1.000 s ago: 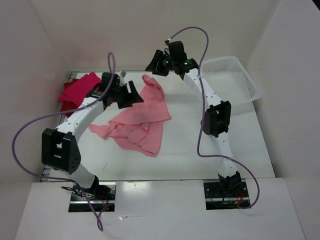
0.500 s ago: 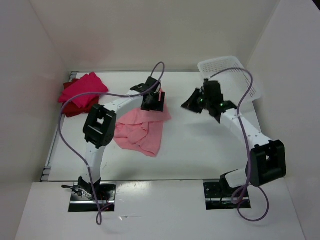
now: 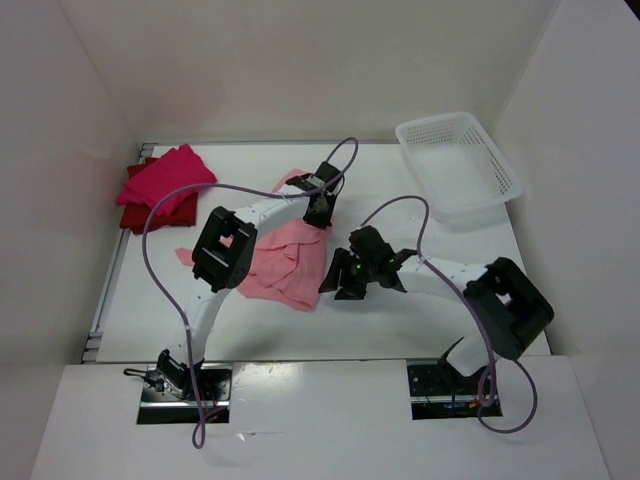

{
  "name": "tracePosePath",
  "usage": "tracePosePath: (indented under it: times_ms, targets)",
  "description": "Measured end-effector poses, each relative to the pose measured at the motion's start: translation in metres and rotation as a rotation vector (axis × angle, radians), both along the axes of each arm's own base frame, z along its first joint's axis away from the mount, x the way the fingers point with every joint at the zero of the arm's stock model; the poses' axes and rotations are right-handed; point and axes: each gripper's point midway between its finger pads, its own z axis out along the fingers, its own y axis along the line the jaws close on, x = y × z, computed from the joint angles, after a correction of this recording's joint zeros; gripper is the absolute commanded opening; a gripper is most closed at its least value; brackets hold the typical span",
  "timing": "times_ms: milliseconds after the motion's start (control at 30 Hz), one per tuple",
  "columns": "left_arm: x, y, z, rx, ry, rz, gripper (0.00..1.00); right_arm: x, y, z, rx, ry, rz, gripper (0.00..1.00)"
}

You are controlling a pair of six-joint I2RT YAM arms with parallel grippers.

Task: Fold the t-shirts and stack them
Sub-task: Flatten out the tshirt

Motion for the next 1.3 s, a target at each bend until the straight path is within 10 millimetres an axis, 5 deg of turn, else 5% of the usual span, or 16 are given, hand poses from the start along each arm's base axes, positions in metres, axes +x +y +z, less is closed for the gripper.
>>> tracePosePath:
  times_ms: [133, 200, 300, 400, 500, 733, 833, 967, 1067, 1200, 1300]
  targets:
    - [0.006, 0.009, 0.007, -0.027, 0.001, 0.032, 0.06, -0.002, 0.019, -0.024, -0.018, 0.041, 0.035, 0.6]
    - [0.007, 0.012, 0.021, -0.075, 0.01, 0.033, 0.06, 0.004, 0.033, -0.026, 0.01, 0.051, 0.044, 0.44]
    - [0.014, 0.025, 0.06, -0.182, 0.0, 0.052, 0.04, 0.02, 0.045, -0.032, 0.007, 0.035, 0.035, 0.09]
    - [0.021, 0.057, 0.109, -0.29, -0.038, 0.091, 0.0, 0.032, 0.038, -0.037, -0.023, 0.027, -0.006, 0.01]
    - [0.015, 0.103, 0.147, -0.362, -0.062, 0.146, 0.0, 0.066, 0.014, -0.019, -0.031, -0.034, -0.109, 0.0]
    - [-0.007, 0.188, 0.171, -0.482, -0.059, 0.287, 0.0, 0.206, -0.083, 0.076, -0.02, -0.257, -0.356, 0.0]
    - [-0.015, 0.224, 0.167, -0.49, -0.059, 0.365, 0.02, 0.234, -0.113, 0.111, -0.054, -0.335, -0.39, 0.0]
    - [-0.035, 0.241, 0.167, -0.492, -0.044, 0.407, 0.0, 0.235, -0.106, 0.168, -0.039, -0.421, -0.32, 0.0]
    - [-0.047, 0.236, 0.179, -0.517, -0.057, 0.389, 0.0, 0.228, -0.095, 0.234, 0.013, -0.525, -0.258, 0.0]
    - [-0.056, 0.246, 0.223, -0.612, -0.139, 0.398, 0.0, 0.201, -0.084, 0.336, 0.102, -0.715, -0.189, 0.0]
    - [-0.057, 0.266, 0.278, -0.678, -0.268, 0.43, 0.0, 0.158, -0.084, 0.416, 0.188, -0.87, -0.15, 0.0]
